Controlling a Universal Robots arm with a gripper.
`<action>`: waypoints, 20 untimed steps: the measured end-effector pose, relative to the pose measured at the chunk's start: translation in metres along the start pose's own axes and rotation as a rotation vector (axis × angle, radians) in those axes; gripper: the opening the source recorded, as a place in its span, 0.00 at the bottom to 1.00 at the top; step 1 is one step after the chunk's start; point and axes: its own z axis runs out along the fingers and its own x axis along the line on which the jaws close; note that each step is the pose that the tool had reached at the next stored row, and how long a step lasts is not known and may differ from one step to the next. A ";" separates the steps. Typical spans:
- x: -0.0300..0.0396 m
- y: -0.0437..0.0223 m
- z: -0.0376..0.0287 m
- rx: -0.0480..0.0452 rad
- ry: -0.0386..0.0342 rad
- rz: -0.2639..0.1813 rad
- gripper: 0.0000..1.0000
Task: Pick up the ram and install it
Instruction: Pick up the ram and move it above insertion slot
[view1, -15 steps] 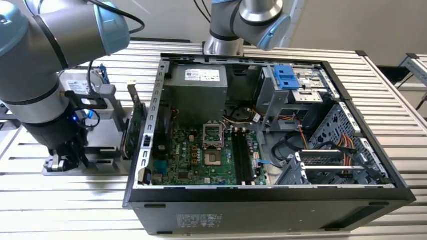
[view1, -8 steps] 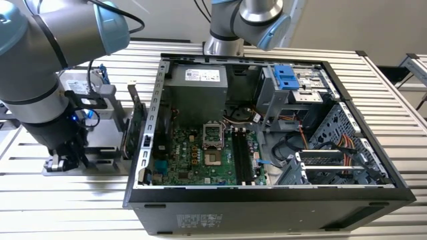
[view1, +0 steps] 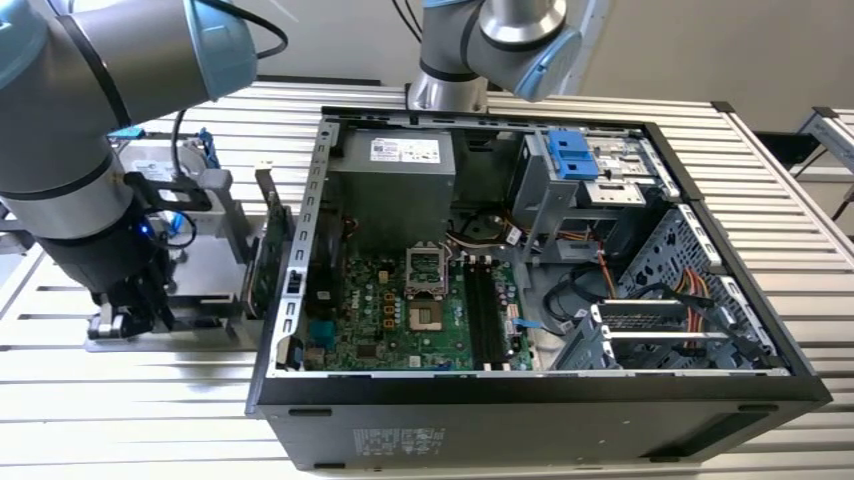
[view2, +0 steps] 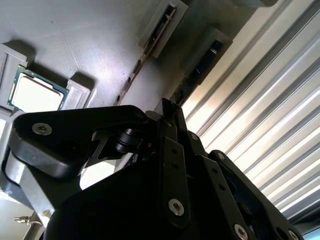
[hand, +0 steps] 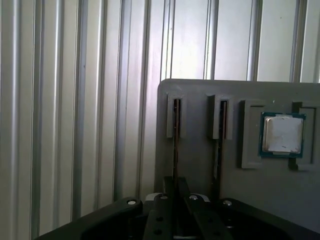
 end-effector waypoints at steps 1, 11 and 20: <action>0.0000 0.0000 -0.0012 0.0000 0.0000 0.000 0.00; 0.0003 0.0002 -0.0127 0.0000 0.0000 0.000 0.00; 0.0005 0.0003 -0.0194 0.0004 -0.0001 0.000 0.00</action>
